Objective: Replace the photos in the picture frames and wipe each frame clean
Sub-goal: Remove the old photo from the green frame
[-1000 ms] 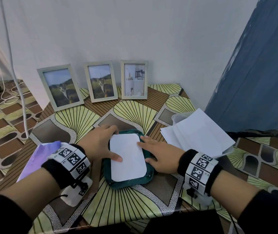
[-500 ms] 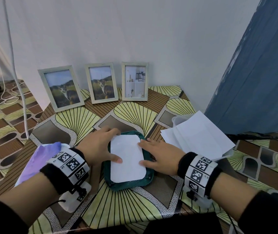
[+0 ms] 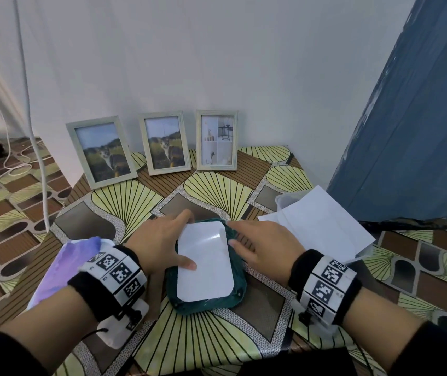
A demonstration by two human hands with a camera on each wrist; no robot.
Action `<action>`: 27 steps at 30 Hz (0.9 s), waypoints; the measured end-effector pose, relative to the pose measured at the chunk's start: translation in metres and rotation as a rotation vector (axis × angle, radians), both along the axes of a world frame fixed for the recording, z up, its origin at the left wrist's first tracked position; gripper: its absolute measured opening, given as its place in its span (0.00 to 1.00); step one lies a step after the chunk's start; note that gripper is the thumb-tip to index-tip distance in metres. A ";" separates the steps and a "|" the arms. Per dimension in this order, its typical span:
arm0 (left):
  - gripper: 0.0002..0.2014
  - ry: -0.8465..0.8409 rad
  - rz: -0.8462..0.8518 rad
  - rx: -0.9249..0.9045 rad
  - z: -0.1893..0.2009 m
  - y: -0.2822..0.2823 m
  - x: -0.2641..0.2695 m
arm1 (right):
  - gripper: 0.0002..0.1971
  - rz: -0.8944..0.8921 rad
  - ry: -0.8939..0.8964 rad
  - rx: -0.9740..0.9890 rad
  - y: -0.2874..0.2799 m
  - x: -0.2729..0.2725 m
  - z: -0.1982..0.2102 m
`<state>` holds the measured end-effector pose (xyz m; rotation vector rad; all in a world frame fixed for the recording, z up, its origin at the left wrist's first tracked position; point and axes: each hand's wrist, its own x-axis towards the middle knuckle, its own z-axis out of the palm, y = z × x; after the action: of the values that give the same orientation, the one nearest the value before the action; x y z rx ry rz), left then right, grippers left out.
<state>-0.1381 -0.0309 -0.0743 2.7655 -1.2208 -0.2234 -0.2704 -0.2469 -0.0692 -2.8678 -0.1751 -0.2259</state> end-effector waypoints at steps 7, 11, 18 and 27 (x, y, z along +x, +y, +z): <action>0.38 0.011 0.008 -0.021 0.005 0.000 -0.003 | 0.22 -0.182 -0.166 -0.007 -0.018 -0.032 0.046; 0.40 -0.036 -0.021 -0.078 0.010 -0.003 -0.012 | 0.34 -0.275 0.102 -0.168 -0.040 -0.047 0.041; 0.37 -0.089 -0.062 -0.273 0.025 -0.006 -0.027 | 0.32 -0.380 0.184 0.140 -0.056 -0.056 0.013; 0.32 0.230 -0.031 -0.849 0.074 -0.034 -0.030 | 0.17 -0.477 -0.051 0.495 -0.074 -0.056 0.002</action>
<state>-0.1685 -0.0649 -0.0001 1.9314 -0.9848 -0.0094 -0.3265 -0.3213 -0.0671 -2.3651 0.4930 -0.3713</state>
